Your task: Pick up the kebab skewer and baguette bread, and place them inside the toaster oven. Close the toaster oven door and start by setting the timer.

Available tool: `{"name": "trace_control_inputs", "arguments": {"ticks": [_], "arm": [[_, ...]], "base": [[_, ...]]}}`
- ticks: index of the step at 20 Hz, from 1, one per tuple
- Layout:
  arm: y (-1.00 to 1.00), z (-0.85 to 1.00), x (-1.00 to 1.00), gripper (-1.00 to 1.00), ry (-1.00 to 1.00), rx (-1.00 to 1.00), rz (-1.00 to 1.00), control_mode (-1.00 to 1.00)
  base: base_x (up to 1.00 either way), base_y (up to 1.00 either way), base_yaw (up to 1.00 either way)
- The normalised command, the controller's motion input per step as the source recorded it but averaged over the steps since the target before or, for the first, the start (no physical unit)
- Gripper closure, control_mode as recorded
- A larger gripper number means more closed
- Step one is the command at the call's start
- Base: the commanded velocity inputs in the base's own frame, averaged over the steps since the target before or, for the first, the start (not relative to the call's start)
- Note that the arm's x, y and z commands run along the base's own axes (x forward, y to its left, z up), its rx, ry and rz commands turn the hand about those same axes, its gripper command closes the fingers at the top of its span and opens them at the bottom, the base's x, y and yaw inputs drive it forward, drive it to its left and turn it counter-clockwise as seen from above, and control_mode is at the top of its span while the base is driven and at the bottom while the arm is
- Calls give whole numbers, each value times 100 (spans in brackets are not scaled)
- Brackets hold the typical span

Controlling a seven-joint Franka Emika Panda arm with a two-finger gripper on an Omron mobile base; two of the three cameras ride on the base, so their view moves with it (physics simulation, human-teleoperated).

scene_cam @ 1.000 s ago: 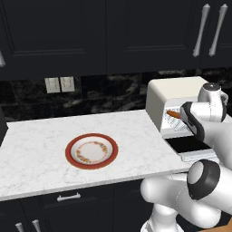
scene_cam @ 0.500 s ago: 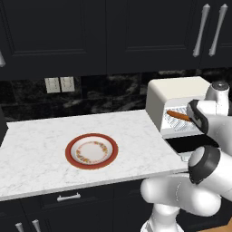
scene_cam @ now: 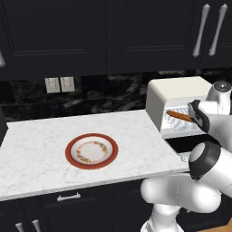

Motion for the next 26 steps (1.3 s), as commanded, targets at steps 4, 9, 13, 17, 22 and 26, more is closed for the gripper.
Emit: {"name": "trace_control_inputs", "arguments": {"ticks": [4,9,13,17,22,26], "arm": [[-8,0,18,100,-15,-2,10,-100],[-5,0,18,100,1,-5,5,-100],[-3,0,22,100,1,-12,5,-100],[-3,1,14,100,3,-8,7,-100],[0,0,8,100,0,-5,16,-100],[0,0,17,100,0,-1,19,-100]], "base": [[0,0,0],[0,0,0],[0,0,0],[0,0,0],[0,0,0],[0,0,0]]}}
